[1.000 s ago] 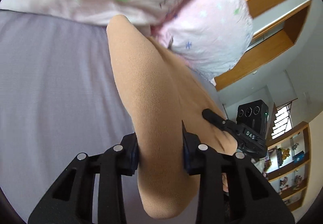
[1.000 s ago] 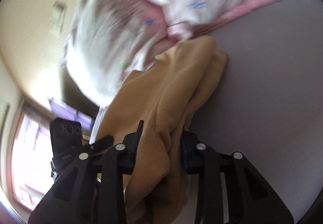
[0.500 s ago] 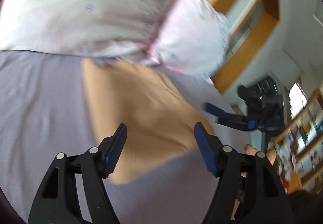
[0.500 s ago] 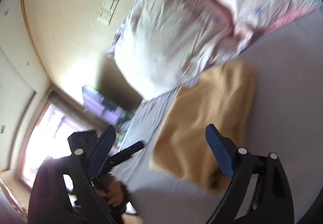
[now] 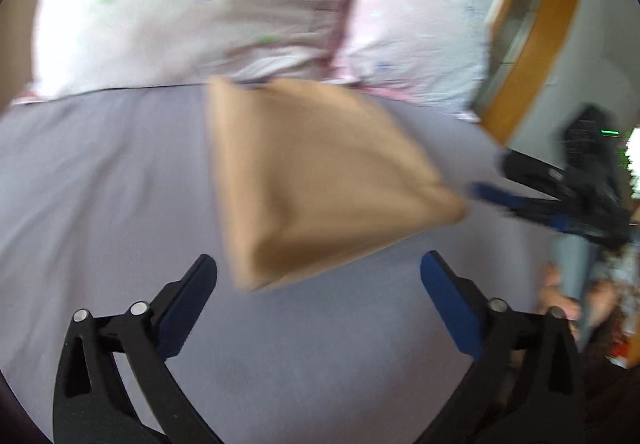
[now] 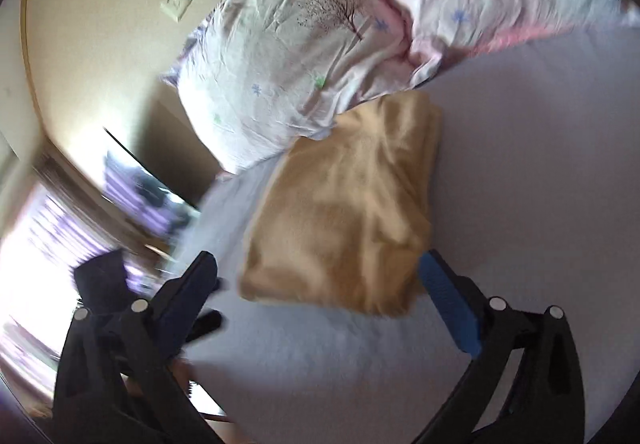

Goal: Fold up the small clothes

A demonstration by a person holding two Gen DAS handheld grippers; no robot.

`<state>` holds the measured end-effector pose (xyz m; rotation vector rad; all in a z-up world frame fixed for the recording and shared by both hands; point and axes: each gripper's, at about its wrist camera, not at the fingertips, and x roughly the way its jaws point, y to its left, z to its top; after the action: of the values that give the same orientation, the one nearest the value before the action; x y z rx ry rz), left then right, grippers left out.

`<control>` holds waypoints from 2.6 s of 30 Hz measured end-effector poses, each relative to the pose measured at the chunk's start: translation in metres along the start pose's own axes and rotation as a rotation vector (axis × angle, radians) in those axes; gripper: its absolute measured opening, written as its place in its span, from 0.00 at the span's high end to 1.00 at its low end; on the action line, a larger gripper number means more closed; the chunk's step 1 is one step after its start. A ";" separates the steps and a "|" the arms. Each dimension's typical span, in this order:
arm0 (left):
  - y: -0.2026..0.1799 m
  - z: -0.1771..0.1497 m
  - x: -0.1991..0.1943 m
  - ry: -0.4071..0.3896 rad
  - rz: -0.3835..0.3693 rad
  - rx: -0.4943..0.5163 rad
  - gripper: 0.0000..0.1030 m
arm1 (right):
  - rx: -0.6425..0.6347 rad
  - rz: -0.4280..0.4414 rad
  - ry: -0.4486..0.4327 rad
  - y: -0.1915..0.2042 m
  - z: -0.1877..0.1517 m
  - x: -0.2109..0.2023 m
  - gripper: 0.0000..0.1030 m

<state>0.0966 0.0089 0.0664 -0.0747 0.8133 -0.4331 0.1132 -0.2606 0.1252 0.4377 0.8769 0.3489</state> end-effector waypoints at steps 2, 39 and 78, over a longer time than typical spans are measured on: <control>0.002 -0.010 0.001 0.032 0.116 -0.016 0.01 | -0.051 -0.153 0.013 0.002 -0.012 -0.001 0.02; 0.007 -0.024 0.026 0.135 0.324 0.011 0.01 | -0.198 -0.473 0.140 0.037 -0.061 0.066 0.02; 0.009 -0.023 0.028 0.155 0.329 0.003 0.01 | -0.196 -0.474 0.141 0.037 -0.062 0.066 0.02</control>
<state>0.1000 0.0082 0.0295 0.0965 0.9580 -0.1299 0.0990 -0.1841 0.0661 0.0165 1.0415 0.0262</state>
